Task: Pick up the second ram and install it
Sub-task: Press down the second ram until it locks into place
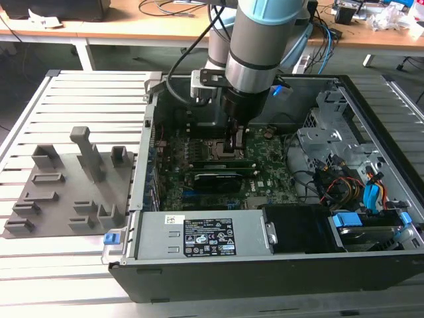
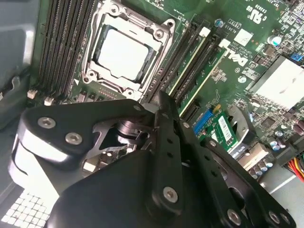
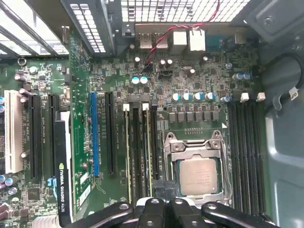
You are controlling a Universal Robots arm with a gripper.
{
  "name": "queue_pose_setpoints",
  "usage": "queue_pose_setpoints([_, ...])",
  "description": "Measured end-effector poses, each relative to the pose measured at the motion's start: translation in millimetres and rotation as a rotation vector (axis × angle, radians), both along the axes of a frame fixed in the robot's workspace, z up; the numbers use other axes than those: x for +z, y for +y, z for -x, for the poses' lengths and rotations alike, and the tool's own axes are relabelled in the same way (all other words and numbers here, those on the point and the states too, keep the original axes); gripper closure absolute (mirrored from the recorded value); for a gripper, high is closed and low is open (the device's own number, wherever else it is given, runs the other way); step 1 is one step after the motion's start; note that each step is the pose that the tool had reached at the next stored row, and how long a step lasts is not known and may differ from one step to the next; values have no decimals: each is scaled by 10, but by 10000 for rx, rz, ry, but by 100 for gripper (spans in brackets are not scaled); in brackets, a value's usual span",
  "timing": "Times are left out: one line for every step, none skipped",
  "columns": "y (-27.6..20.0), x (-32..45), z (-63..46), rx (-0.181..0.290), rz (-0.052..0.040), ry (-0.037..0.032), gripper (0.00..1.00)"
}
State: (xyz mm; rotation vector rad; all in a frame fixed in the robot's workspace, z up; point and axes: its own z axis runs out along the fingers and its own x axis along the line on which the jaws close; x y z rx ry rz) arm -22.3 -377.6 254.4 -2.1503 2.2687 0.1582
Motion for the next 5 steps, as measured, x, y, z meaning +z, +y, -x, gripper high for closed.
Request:
queue_pose_setpoints([0,0,0,0,0,0,89])
queue_pose_setpoints([0,0,-1,0,0,0,89])
queue_pose_setpoints([0,0,-1,0,-1,0,89])
queue_pose_setpoints([0,0,-1,0,0,0,89])
queue_pose_setpoints([0,0,-1,0,0,0,89])
